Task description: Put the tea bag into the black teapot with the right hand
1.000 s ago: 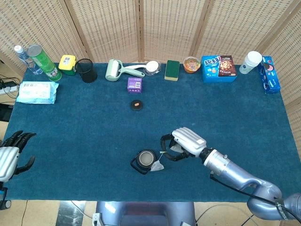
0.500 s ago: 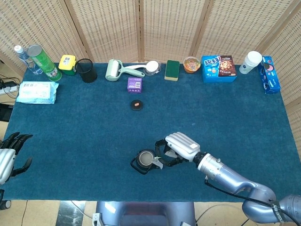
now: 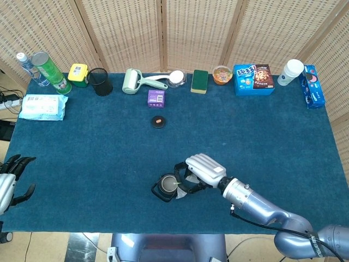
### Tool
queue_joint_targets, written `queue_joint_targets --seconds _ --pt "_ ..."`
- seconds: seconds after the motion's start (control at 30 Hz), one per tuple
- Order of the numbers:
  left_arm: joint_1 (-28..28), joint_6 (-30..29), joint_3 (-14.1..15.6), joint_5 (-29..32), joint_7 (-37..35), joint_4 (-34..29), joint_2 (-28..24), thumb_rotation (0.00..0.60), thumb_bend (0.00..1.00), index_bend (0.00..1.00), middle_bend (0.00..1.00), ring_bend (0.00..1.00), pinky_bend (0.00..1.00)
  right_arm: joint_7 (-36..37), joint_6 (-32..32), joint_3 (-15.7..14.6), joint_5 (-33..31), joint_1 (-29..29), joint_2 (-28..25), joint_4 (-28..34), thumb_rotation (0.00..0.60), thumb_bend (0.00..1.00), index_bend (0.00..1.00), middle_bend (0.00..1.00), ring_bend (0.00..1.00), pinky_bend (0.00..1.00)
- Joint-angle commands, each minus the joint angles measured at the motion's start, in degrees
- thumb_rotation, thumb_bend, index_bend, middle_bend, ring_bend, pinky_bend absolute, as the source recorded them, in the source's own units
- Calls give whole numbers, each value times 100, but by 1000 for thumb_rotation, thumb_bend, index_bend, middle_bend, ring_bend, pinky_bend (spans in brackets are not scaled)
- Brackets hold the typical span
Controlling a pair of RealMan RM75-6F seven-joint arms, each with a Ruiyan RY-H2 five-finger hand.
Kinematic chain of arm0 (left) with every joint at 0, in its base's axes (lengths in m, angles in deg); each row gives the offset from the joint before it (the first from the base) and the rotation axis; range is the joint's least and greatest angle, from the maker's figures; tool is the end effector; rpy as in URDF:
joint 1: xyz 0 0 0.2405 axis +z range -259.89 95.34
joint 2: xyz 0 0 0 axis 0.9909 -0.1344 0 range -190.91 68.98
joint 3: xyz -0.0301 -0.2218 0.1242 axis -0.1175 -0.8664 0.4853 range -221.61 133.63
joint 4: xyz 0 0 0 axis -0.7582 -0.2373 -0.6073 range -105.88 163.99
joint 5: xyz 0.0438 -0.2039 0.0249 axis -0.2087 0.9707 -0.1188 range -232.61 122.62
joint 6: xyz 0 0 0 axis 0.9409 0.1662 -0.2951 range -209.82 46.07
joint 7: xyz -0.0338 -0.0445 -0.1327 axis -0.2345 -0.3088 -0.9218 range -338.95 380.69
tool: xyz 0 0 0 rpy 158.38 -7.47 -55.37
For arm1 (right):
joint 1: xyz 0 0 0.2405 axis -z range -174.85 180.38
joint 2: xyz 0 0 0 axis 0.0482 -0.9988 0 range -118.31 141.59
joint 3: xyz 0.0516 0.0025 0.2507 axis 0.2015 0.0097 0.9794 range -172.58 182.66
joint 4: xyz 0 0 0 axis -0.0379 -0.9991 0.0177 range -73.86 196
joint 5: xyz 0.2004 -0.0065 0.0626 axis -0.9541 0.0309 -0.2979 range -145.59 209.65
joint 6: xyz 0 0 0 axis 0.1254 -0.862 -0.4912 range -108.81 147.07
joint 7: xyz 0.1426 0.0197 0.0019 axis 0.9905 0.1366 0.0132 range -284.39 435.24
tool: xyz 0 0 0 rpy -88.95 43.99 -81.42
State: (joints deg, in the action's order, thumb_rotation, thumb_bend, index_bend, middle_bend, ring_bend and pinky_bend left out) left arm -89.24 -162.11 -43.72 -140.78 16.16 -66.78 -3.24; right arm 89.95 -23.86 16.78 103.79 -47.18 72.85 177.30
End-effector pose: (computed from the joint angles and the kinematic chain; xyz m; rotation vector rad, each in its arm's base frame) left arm -0.3110 0.1795 0.1713 -1.4568 -1.0091 -0.8614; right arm -0.0493 -0.2943 0.0722 2.1361 -1.4277 1.2312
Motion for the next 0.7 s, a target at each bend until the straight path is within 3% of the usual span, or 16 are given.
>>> queue_joint_targets --seconds 0.03,0.7 --pt "11 -7 5 -5 -24 20 2 600 451 157 181 85 162 -69 26 48 -112 -44 14 27 600 551 768 1000 1000 1000" --pt "100 -67 10 7 -184 168 -4 600 450 158 181 85 162 -414 115 275 -813 -277 128 -65 600 550 768 1000 1000 1000"
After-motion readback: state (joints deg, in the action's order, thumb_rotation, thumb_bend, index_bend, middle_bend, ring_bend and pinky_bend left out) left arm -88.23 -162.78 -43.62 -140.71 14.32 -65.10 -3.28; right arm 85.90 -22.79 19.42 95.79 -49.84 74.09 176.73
